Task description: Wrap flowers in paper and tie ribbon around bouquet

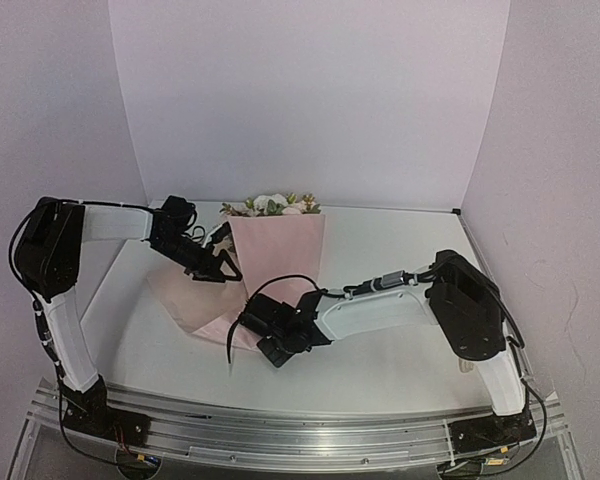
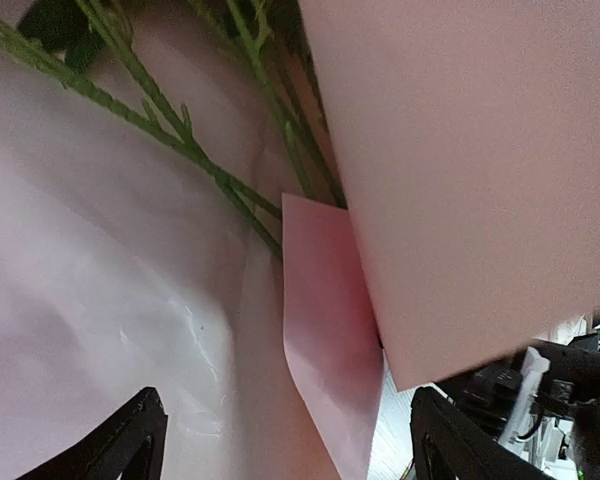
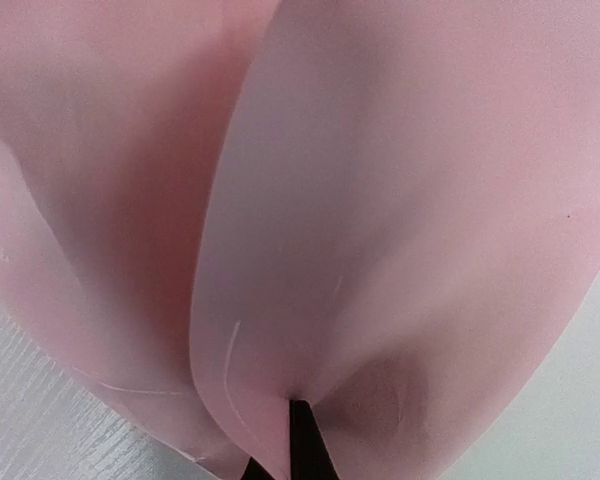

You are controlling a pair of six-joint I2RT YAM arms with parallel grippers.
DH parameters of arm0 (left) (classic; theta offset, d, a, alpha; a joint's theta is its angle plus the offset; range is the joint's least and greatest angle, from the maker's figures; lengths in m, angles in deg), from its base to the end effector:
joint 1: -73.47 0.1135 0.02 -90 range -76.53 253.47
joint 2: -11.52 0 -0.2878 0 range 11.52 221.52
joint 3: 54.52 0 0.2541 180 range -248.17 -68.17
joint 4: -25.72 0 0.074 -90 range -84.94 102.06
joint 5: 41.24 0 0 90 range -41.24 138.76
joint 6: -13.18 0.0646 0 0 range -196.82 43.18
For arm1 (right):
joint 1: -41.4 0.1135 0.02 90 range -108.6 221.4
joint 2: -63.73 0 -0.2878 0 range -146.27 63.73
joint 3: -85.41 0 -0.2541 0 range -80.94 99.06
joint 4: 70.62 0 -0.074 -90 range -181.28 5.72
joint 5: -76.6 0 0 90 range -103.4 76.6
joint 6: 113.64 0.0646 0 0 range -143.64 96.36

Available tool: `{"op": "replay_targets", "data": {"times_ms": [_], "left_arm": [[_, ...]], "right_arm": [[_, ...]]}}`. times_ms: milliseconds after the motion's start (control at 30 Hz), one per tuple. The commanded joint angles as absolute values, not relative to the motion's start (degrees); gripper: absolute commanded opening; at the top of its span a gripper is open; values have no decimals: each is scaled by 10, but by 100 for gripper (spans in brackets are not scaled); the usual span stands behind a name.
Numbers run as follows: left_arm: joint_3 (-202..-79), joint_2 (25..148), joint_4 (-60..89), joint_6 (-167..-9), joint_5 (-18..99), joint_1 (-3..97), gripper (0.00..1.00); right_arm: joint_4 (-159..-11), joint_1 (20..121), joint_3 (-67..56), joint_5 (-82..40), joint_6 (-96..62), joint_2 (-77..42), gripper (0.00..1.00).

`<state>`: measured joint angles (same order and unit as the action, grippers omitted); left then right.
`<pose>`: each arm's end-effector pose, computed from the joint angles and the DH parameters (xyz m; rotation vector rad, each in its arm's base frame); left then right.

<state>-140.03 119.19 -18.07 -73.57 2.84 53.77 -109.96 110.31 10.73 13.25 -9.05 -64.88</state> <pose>0.3526 -0.1755 0.1833 0.7497 2.5098 -1.1734 0.2046 0.4501 0.1209 -1.0064 2.2754 -0.0362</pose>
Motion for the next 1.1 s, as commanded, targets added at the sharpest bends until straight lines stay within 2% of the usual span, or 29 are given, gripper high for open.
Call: {"op": "replay_targets", "data": {"times_ms": [0, 100, 200, 267, 300, 400, 433, 467, 567, 633, 800, 867, 967, 1067], "left_arm": [[-1443, 1164, -210, -745, -71, 551, 93], [-1436, 1174, -171, -774, -52, 550, 100], [-1426, 1207, -128, -802, -6, 537, 97], [-1430, 1227, -112, -809, 20, 526, 85], [-1433, 1236, -102, -818, 36, 524, 74], [-1446, 1256, -89, -838, 101, 524, 31], [-1450, 1261, -87, -836, 118, 525, 21], [-1454, 1267, -83, -832, 129, 525, 16], [-1478, 1295, -87, -838, 154, 525, 10], [-1508, 1315, -125, -838, 184, 525, 11], [-1522, 1283, -222, -804, 241, 536, 53], [-1531, 1255, -246, -780, 272, 549, 62], [-1573, 1226, -284, -734, 302, 559, 65], [-1642, 1209, -308, -716, 301, 541, 59]], "right_arm": [[-1162, 1106, 114, 103, -106, -688, 0], [-1163, 1106, 116, 104, -111, -689, 0], [-1163, 1106, 114, 101, -112, -689, 0], [-1163, 1106, 112, 99, -113, -687, 0], [-1163, 1106, 110, 100, -113, -685, 0], [-1163, 1106, 106, 101, -112, -679, 0], [-1163, 1106, 107, 100, -111, -679, 0], [-1163, 1106, 107, 99, -108, -679, 0], [-1163, 1106, 110, 93, -103, -683, 0], [-1163, 1106, 112, 91, -103, -684, 0], [-1163, 1106, 115, 92, -118, -687, 0], [-1164, 1106, 116, 89, -119, -691, 0], [-1164, 1107, 117, 86, -120, -693, 0], [-1165, 1107, 118, 87, -129, -694, 0]]}}
